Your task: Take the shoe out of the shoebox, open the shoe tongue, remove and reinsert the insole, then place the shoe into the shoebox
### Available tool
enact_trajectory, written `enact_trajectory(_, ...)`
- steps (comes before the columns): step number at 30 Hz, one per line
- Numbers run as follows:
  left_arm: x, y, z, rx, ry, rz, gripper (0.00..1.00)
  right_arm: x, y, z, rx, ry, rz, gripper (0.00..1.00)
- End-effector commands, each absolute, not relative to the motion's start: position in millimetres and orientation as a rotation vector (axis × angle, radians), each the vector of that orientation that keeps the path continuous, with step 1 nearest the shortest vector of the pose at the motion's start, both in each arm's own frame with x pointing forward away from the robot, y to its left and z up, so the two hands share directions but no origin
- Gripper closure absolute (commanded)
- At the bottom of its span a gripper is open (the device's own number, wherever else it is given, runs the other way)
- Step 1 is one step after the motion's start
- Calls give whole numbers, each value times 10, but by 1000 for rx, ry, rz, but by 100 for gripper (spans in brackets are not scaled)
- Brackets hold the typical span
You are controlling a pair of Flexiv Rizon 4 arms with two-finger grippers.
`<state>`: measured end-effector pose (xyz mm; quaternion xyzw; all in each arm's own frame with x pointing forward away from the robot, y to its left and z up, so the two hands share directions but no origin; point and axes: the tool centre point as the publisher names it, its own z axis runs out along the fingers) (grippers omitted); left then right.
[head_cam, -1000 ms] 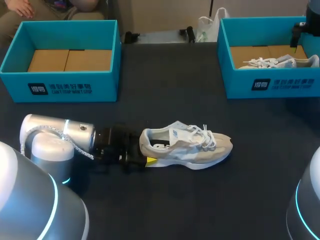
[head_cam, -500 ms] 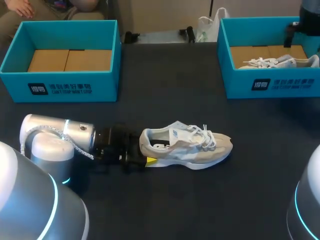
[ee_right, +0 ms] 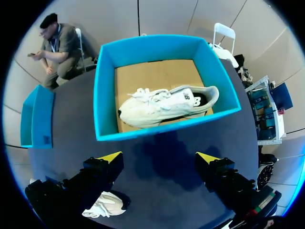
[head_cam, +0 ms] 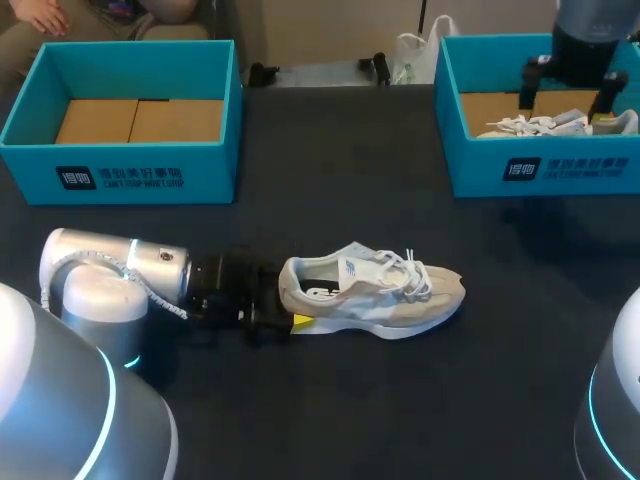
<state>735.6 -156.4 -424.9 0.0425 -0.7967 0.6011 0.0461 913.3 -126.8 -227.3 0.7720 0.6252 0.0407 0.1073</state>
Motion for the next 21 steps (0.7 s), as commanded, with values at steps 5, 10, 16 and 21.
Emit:
enact_trajectory(5,7349,-1551,-4260,130,-2433,1832,100,8683,-837,-2253,2227,1857,92,0)
enact_trajectory(10,7349,-1551,-4260,130,-2433,1832,100,8512,-560,-2321,2209,1889,98,0)
enact_trajectory(16,7349,-1551,-4260,130,-2433,1832,100,8291,-192,-2476,2222,1922,103,0)
enact_trajectory(21,7349,-1551,-4260,130,-2433,1832,100,8087,46,-2537,2217,1944,39,0)
